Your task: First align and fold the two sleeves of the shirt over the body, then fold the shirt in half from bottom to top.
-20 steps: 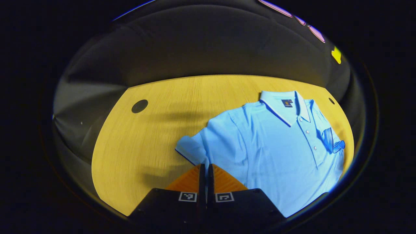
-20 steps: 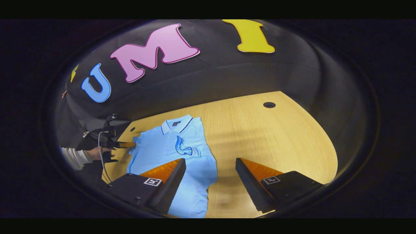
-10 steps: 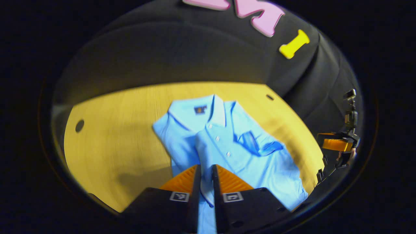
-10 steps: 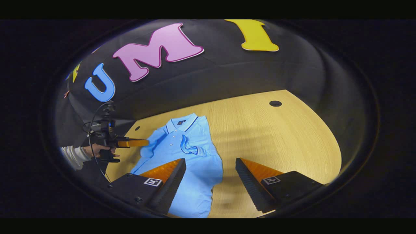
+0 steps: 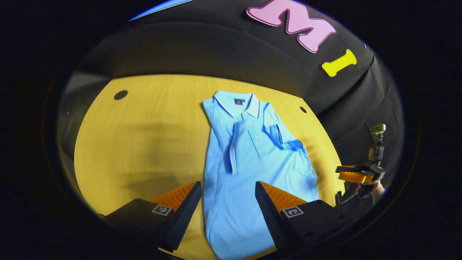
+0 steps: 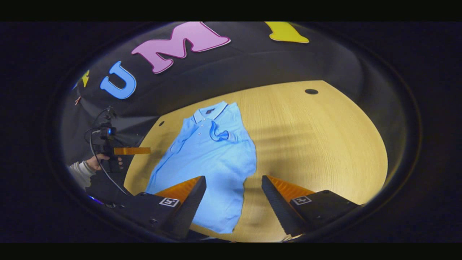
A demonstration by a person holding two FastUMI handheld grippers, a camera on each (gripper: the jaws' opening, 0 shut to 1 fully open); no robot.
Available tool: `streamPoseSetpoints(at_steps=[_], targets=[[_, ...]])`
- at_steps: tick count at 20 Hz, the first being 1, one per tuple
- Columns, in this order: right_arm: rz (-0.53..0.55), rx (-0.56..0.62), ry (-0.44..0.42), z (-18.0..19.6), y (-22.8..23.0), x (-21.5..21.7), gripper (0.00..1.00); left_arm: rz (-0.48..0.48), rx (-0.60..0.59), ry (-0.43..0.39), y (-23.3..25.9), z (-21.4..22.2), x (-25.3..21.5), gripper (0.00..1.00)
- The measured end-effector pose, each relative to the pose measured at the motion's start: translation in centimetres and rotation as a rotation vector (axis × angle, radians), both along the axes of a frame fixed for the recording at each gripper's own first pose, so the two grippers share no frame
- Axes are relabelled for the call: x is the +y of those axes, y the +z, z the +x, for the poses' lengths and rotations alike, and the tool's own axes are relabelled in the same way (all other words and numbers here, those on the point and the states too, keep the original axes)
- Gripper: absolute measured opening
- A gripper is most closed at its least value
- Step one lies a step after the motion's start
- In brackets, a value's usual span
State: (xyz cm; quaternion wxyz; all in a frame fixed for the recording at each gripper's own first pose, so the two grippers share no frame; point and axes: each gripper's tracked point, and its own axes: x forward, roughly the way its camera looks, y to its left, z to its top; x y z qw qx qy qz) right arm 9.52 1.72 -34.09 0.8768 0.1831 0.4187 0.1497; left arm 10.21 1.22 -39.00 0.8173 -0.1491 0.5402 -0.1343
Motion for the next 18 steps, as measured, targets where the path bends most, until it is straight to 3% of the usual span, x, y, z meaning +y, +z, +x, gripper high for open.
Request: streamPoseSetpoints(at_steps=[5, 9, 11, 12, 13, 14, 15, 16, 18], targets=[[0.061, 0.176, 0.005, -7.3, -3.7, 1.5, 0.96, -0.030, 0.148, 0.036, -2.1, -13.3, 0.8, 0.95], [0.116, 0.278, 0.052, -11.3, -5.8, 4.0, 0.96, -0.100, 0.252, 0.085, -3.5, -18.7, 0.3, 0.95], [0.130, 0.322, 0.073, -12.7, -6.9, 4.6, 0.96, -0.098, 0.271, 0.077, -4.0, -19.6, 0.1, 0.95], [0.154, 0.335, 0.084, -13.0, -6.8, 5.0, 0.88, -0.105, 0.254, 0.067, -3.9, -19.3, 0.0, 0.95], [0.174, 0.344, 0.084, -13.3, -6.8, 5.3, 0.86, -0.115, 0.248, 0.055, -4.2, -19.4, -0.4, 0.89], [0.195, 0.354, 0.089, -13.6, -6.8, 5.6, 0.87, -0.124, 0.246, 0.045, -4.3, -19.4, -0.7, 0.93], [0.210, 0.357, 0.089, -13.8, -6.7, 5.8, 0.90, -0.133, 0.245, 0.035, -4.3, -19.6, -0.9, 0.93], [0.215, 0.353, 0.082, -13.5, -6.7, 5.8, 0.87, -0.139, 0.242, 0.029, -4.2, -19.6, -1.1, 0.92], [0.191, 0.336, 0.077, -13.3, -7.1, 5.7, 0.89, -0.109, 0.224, 0.031, -4.6, -19.1, -1.1, 0.91]])
